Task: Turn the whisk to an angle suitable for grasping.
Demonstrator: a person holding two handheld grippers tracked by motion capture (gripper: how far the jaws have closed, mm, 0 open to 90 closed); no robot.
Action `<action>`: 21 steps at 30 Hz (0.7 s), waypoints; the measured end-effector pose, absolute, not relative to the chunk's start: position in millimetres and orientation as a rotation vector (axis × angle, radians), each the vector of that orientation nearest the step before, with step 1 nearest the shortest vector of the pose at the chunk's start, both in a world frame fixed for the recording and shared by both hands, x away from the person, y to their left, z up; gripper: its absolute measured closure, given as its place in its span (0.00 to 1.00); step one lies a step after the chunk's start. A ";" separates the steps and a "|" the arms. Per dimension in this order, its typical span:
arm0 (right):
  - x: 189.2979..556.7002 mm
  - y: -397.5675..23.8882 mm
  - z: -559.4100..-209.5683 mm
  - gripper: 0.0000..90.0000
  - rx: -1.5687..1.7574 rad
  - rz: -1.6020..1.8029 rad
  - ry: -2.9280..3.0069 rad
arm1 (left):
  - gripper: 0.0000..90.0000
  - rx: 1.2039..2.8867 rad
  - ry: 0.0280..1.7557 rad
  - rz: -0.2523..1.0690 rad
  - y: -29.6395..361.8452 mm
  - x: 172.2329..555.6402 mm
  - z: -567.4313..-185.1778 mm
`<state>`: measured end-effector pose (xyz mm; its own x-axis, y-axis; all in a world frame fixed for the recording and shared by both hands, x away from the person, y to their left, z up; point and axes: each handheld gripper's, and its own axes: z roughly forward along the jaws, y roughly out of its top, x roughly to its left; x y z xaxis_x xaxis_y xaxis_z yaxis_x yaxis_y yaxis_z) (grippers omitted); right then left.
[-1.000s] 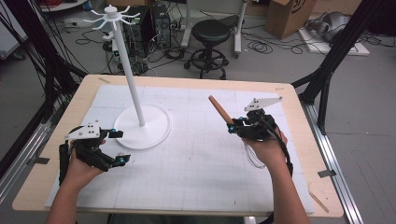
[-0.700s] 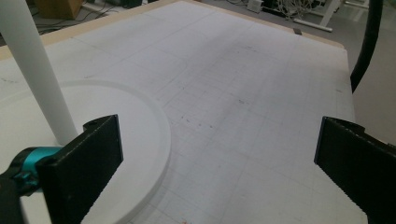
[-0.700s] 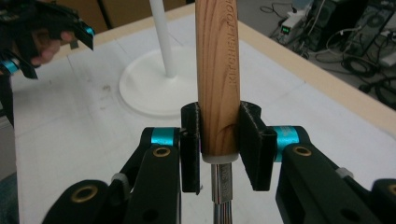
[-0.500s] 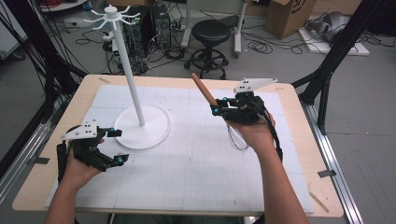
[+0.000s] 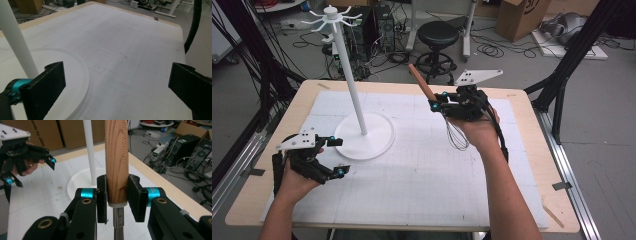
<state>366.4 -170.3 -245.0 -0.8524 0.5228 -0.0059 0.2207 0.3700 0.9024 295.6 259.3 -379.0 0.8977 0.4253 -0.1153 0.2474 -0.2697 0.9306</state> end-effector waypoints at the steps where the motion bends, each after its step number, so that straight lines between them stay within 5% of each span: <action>1: 367.2 -170.5 -243.9 0.80 0.659 1.478 2.341 | 0.02 1.867 0.494 0.185 258.9 295.7 -379.0; 21: 384.0 -155.1 -225.8 0.79 0.637 1.530 2.311 | 0.02 1.871 0.475 0.172 256.9 294.7 -378.6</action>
